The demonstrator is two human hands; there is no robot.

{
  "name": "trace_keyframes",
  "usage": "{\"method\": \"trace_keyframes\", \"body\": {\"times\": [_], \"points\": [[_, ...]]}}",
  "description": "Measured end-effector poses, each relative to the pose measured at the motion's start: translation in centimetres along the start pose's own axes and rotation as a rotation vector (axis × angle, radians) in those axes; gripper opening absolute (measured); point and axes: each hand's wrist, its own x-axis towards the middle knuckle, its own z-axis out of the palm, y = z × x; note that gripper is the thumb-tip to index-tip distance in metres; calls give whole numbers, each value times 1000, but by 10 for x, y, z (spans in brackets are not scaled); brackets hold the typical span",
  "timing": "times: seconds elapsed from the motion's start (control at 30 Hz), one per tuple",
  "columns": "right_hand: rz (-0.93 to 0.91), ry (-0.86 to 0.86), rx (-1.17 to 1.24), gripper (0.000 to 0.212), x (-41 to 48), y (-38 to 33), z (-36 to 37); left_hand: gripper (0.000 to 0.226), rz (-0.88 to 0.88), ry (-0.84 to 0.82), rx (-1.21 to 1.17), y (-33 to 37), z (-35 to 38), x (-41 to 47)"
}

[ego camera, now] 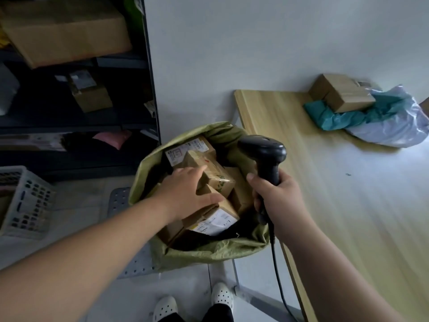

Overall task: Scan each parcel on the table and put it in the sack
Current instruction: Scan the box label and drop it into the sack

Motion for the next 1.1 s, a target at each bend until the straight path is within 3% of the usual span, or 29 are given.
{"method": "trace_keyframes", "body": {"times": [0.07, 0.2, 0.3, 0.37, 0.43, 0.57, 0.83, 1.1], "points": [[-1, 9, 15, 14, -4, 3, -6, 84, 42, -17, 44, 5, 17, -4], [37, 15, 25, 16, -13, 6, -16, 51, -73, 6, 178, 4, 40, -15], [45, 23, 16, 17, -18, 10, -21, 72, -6, 159, 384, 6, 39, -16], [43, 28, 12, 16, -23, 11, -22, 88, 136, 136, 481, 6, 40, -16], [43, 36, 25, 15, -28, 11, -24, 79, 223, 12, 583, 6, 42, -17], [52, 55, 38, 15, -44, 9, -30, 69, 160, -131, 736, 14, 44, -11], [77, 77, 31, 18, -88, 2, -77, 67, 266, 68, 446, 59, 31, -33], [130, -5, 35, 24, -144, 15, -183, 58, 331, 114, 319, 157, 51, -67]]}}
